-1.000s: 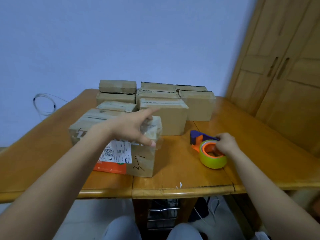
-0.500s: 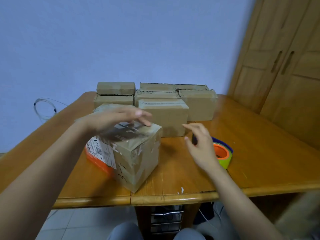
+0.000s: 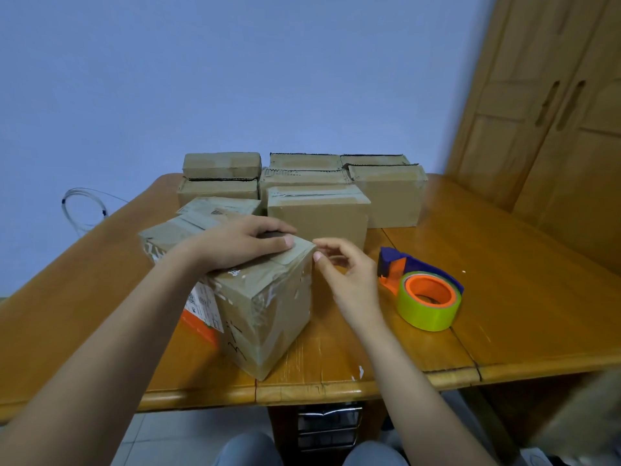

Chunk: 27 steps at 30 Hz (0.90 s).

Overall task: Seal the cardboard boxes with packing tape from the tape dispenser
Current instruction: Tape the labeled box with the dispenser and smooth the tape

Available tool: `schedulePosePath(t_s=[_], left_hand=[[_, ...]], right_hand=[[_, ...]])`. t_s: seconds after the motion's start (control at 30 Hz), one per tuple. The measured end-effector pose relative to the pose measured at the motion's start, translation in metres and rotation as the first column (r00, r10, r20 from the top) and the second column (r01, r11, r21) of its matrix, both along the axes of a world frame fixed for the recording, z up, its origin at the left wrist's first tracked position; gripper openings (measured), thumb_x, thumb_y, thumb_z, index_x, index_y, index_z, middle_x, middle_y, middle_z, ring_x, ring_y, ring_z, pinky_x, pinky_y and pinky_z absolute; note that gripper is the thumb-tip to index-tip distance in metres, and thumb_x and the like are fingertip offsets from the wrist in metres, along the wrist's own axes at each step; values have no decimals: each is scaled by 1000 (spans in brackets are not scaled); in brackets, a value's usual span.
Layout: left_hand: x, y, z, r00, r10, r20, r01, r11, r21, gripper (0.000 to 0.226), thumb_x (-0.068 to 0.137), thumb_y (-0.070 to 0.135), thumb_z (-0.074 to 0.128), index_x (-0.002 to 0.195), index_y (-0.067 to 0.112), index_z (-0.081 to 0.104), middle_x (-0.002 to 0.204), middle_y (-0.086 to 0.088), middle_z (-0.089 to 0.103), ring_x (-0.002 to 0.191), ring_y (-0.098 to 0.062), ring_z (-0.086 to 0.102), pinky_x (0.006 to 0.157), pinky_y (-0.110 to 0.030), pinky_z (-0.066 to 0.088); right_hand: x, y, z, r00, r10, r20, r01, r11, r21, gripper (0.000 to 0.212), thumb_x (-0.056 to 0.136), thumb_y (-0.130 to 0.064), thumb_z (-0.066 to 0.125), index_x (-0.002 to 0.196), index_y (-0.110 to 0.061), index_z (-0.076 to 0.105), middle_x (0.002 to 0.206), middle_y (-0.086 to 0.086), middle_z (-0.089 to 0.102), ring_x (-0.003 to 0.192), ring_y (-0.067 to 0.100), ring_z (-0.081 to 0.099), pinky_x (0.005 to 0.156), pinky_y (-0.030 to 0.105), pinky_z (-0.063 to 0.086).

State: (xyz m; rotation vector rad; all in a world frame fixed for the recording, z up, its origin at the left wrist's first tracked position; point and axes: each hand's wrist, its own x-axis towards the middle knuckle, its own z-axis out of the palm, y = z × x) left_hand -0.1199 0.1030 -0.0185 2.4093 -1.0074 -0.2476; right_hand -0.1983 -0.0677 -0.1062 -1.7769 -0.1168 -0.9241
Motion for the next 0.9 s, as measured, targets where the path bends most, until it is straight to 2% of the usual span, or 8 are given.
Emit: schedulePosePath(t_s=[0.13, 0.23, 0.33, 0.4, 0.57, 0.7, 0.9], left_hand=[[2, -1, 0, 1000, -4, -28, 3, 1000, -20, 38, 92, 50, 49, 129, 39, 55, 116, 24, 54, 102, 8, 49, 79, -9, 33], [2, 0, 0, 999, -6, -37, 5, 1000, -24, 38, 92, 50, 49, 128, 40, 55, 112, 28, 53, 104, 9, 48, 78, -9, 34], [1, 1, 1, 999, -3, -41, 2, 1000, -30, 38, 92, 50, 49, 129, 40, 55, 108, 33, 51, 101, 13, 47, 78, -9, 34], [0, 1, 1, 999, -1, -51, -1, 999, -36, 39, 92, 50, 50, 129, 40, 55, 111, 29, 52, 102, 11, 47, 81, -11, 34], [-1, 0, 2, 996, 0, -92, -3, 999, -32, 38, 93, 50, 49, 129, 39, 56, 121, 20, 56, 111, 0, 51, 94, -24, 40], [-1, 1, 2, 994, -13, -110, 7, 998, -55, 36, 93, 50, 50, 126, 39, 57, 119, 21, 58, 107, 4, 53, 91, -22, 41], [0, 2, 1, 991, -9, -136, -3, 996, -84, 41, 88, 55, 53, 125, 40, 58, 115, 21, 61, 102, 6, 56, 87, -18, 42]], right_hand=[[2, 2, -3, 994, -86, 66, 88, 995, -38, 14, 83, 0, 66, 90, -11, 71, 84, -1, 67, 80, 5, 61, 72, 15, 46], [3, 7, -7, 979, -149, 140, 159, 985, -66, 12, 82, 0, 65, 89, -9, 70, 82, -1, 66, 79, 4, 60, 72, 11, 44], [3, 12, -8, 966, -193, 172, 201, 979, -25, 11, 83, 2, 66, 84, -9, 70, 79, 0, 66, 78, 4, 60, 71, 12, 43], [3, 13, -9, 963, -201, 178, 199, 980, 26, 12, 84, 1, 66, 83, -11, 70, 78, -1, 66, 77, 6, 61, 70, 15, 45], [1, 17, -20, 959, -222, 175, 203, 972, 120, 13, 87, -6, 65, 85, -18, 69, 82, -6, 68, 82, 6, 63, 74, 19, 48], [2, 20, -22, 971, -188, 150, 151, 962, 226, 19, 87, -7, 65, 86, -26, 67, 83, -12, 68, 85, 6, 63, 76, 17, 47], [-4, 15, -17, 959, -214, 186, 169, 959, 228, 20, 88, -6, 64, 87, -26, 64, 83, -11, 66, 84, 10, 62, 75, 19, 47]])
